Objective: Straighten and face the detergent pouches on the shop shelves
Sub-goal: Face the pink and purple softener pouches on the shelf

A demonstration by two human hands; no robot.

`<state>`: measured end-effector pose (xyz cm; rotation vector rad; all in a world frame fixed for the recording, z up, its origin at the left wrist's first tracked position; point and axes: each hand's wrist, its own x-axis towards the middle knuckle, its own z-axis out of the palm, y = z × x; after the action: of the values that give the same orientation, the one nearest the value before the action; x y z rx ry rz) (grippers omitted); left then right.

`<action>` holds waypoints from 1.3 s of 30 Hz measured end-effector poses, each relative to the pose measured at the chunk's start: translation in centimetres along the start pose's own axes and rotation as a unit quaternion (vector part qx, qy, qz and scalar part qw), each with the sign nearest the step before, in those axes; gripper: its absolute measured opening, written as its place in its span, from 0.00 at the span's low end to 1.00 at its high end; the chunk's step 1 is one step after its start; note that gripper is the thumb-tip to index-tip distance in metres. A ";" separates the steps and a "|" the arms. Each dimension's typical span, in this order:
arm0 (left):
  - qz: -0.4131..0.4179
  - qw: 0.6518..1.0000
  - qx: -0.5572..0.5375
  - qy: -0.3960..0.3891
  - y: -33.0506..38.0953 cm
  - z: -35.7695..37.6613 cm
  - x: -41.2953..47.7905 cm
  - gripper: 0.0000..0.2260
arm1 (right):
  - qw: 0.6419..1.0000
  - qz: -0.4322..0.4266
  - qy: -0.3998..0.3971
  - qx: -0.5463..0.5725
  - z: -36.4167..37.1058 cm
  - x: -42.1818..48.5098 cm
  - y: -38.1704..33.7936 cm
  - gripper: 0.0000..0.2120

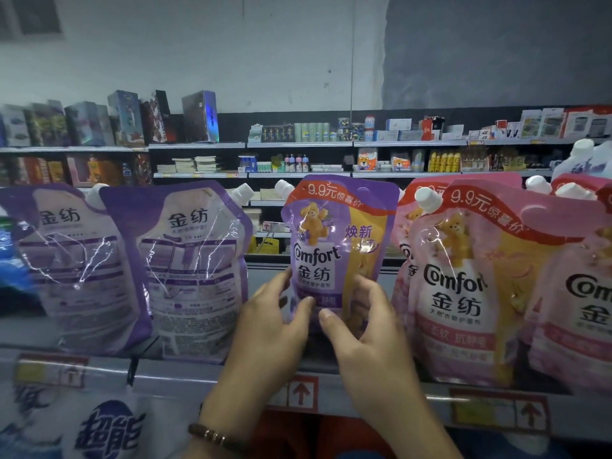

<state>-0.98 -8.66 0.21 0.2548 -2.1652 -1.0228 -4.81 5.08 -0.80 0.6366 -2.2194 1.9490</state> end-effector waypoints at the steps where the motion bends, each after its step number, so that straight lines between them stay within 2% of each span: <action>1: -0.004 1.000 -0.012 0.004 0.0 -0.3 -0.3 0.18 | 1.000 -0.002 -0.003 0.013 0.3 -0.1 0.0 0.30; 10: -0.050 0.976 -0.208 -0.043 -1.4 -5.5 -3.4 0.12 | 0.999 -0.024 0.020 0.024 3.5 -1.9 -0.7 0.18; 12: -0.027 0.980 -0.199 -0.007 -1.9 -6.7 -3.7 0.10 | 0.999 -0.027 0.019 0.030 4.5 -2.0 -1.0 0.17; 15: 0.013 0.985 -0.150 0.090 -2.4 -8.2 -4.2 0.09 | 0.999 -0.023 0.004 0.040 6.2 -2.0 -1.4 0.19; 19: 0.048 0.970 -0.069 0.230 -3.5 -9.2 -4.4 0.12 | 0.998 -0.013 -0.044 0.044 8.1 -1.6 -2.1 0.22; 22: 0.058 0.957 -0.048 0.279 -4.6 -9.0 -4.6 0.13 | 0.997 -0.010 -0.055 0.055 9.3 -0.7 -2.0 0.22; 28: 0.018 0.967 -0.035 0.252 -6.0 -7.5 -5.1 0.33 | 0.989 -0.002 -0.123 0.080 10.6 0.5 -2.4 0.20; 33: 0.001 0.975 -0.041 0.218 -6.1 -6.5 -5.4 0.38 | 0.974 0.027 -0.169 0.150 11.2 0.5 -2.6 0.16; 39: -0.009 0.977 -0.005 0.215 -6.3 -5.6 -5.1 0.42 | 0.968 0.030 -0.198 0.152 11.2 1.2 -2.7 0.17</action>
<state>5.80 -13.88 -4.71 0.4472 -1.7682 -0.8926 -2.81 -6.32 0.26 1.0990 -2.1758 2.3993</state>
